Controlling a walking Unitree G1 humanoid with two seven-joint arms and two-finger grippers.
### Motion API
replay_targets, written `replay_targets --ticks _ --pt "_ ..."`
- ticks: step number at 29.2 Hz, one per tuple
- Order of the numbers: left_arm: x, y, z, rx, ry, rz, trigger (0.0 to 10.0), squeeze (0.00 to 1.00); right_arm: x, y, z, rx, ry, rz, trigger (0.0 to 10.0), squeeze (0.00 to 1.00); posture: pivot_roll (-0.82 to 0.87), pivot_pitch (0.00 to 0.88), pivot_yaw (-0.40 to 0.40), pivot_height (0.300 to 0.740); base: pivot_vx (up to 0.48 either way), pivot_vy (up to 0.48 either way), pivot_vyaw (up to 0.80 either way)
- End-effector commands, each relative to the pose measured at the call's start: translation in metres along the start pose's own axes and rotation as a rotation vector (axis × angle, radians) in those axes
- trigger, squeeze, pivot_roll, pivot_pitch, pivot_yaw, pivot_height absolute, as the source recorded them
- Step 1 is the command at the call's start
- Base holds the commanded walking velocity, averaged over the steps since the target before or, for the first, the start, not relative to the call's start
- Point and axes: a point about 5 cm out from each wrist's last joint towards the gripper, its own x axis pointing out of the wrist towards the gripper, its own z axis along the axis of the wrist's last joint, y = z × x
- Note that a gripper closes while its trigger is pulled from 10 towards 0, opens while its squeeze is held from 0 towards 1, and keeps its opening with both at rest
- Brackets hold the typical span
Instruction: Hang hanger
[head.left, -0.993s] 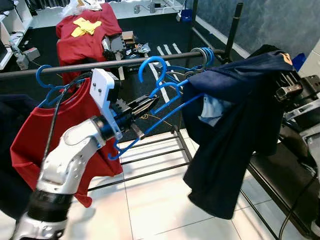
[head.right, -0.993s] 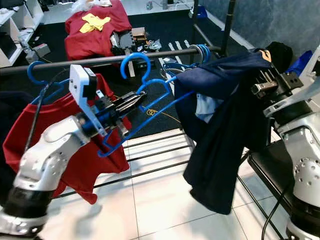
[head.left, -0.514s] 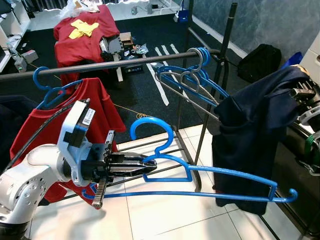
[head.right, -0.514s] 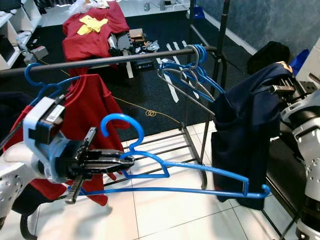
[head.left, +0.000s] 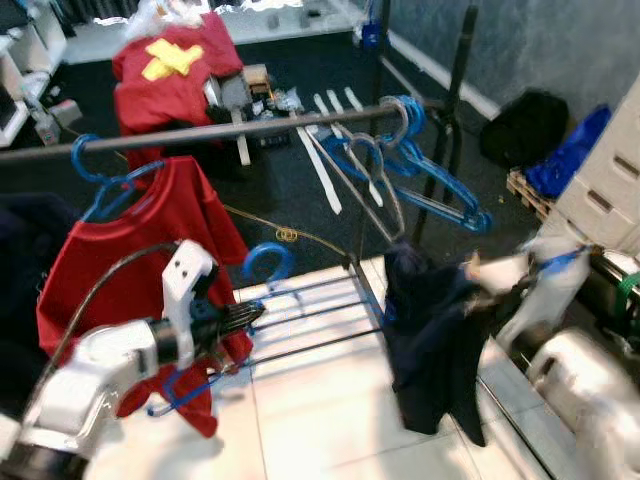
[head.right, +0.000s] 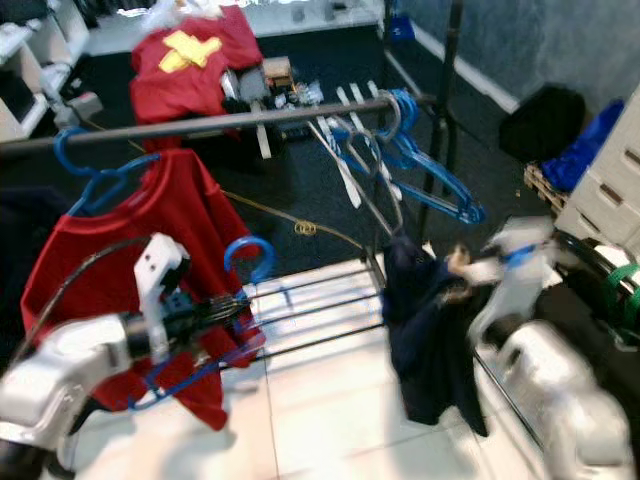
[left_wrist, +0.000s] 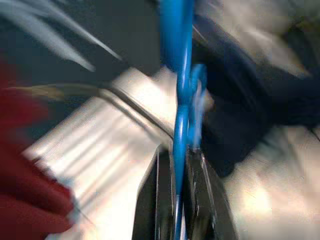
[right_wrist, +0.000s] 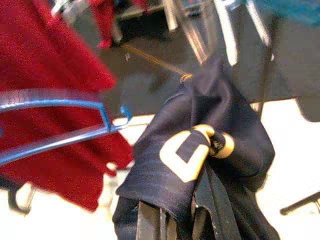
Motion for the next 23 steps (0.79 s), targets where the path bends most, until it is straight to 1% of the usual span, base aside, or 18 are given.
replay_targets --ticks 1,3,4,5,6,7,8,9,10,11,12,14,15,20,21,22,23 --pt "-0.026 -0.014 -0.028 -0.042 0.018 0.335 10.0 0.00 -0.012 0.047 -0.029 0.041 0.008 0.108 10.0 0.00 -0.02 0.166 0.023 0.740 0.000 0.000 0.76" --pt "-0.026 -0.014 -0.028 -0.042 0.018 0.335 10.0 0.00 -0.012 0.047 -0.029 0.041 0.008 0.108 10.0 0.00 -0.02 0.166 0.023 0.740 0.000 0.000 0.76" --pt "-0.037 -0.015 -0.031 -0.052 -0.001 0.409 10.0 0.00 -0.018 0.051 -0.031 0.072 -0.007 0.090 10.0 0.00 -0.02 0.166 0.022 0.740 0.000 0.000 0.76" --pt "-0.045 -0.012 -0.033 -0.070 -0.004 0.467 10.0 0.00 -0.023 0.052 -0.032 0.083 -0.014 0.070 10.0 0.00 -0.02 0.164 0.017 0.740 0.000 0.000 0.76" --pt "-0.045 -0.012 -0.033 -0.070 -0.004 0.467 10.0 0.00 -0.023 0.052 -0.032 0.083 -0.014 0.070 10.0 0.00 -0.02 0.164 0.017 0.740 0.000 0.000 0.76" --pt "-0.055 -0.009 -0.037 -0.081 -0.004 0.514 10.0 0.00 -0.026 0.053 -0.033 0.083 -0.016 0.058 10.0 0.00 -0.02 0.174 0.013 0.740 0.000 0.000 0.76" --pt "-0.055 -0.009 -0.037 -0.081 -0.004 0.514 10.0 0.00 -0.026 0.053 -0.033 0.083 -0.016 0.058 10.0 0.00 -0.02 0.174 0.013 0.740 0.000 0.000 0.76" --pt "-0.063 -0.012 -0.037 -0.061 -0.017 0.535 10.0 0.00 -0.028 0.052 -0.033 0.084 -0.019 0.045 10.0 0.00 -0.01 0.176 0.004 0.740 0.000 0.000 0.76" --pt "-0.067 -0.016 -0.038 -0.035 -0.029 0.549 10.0 0.00 -0.030 0.053 -0.033 0.081 -0.020 0.039 10.0 0.00 -0.01 0.176 0.004 0.740 0.000 0.000 0.76" --pt "-0.068 -0.019 -0.037 -0.016 -0.039 0.557 10.0 0.00 -0.031 0.052 -0.033 0.085 -0.023 0.034 10.0 0.00 0.00 0.183 -0.005 0.740 0.000 0.000 0.76" --pt "-0.068 -0.021 -0.034 0.008 -0.056 0.562 10.0 0.00 -0.030 0.050 -0.033 0.113 -0.032 0.032 10.0 0.00 0.01 0.186 -0.013 0.740 0.000 0.000 0.76" --pt "-0.068 -0.021 -0.034 0.008 -0.056 0.562 10.0 0.00 -0.030 0.050 -0.033 0.113 -0.032 0.032 10.0 0.00 0.01 0.186 -0.013 0.740 0.000 0.000 0.76" --pt "-0.067 -0.024 -0.032 0.025 -0.064 0.592 10.0 0.00 -0.030 0.050 -0.033 0.134 -0.048 0.034 10.0 0.00 0.01 0.189 -0.016 0.740 0.000 0.000 0.76" --pt "-0.066 -0.028 -0.029 0.059 -0.075 0.646 10.0 0.00 -0.027 0.053 -0.030 0.148 -0.074 0.060 10.0 0.00 0.02 0.185 -0.044 0.740 0.000 0.000 0.76" --pt "-0.061 -0.029 -0.030 0.048 -0.082 0.639 10.0 0.00 -0.024 0.052 -0.024 0.147 -0.098 0.075 10.0 0.00 0.01 0.169 -0.069 0.740 0.000 0.000 0.76" --pt "-0.061 -0.029 -0.030 0.048 -0.082 0.639 10.0 0.00 -0.024 0.052 -0.024 0.147 -0.098 0.075 10.0 0.00 0.01 0.169 -0.069 0.740 0.000 0.000 0.76" --pt "-0.055 -0.032 -0.029 0.063 -0.090 0.617 10.0 0.00 -0.022 0.051 -0.018 0.149 -0.118 0.082 10.0 0.00 0.00 0.157 -0.071 0.740 0.000 0.000 0.76"
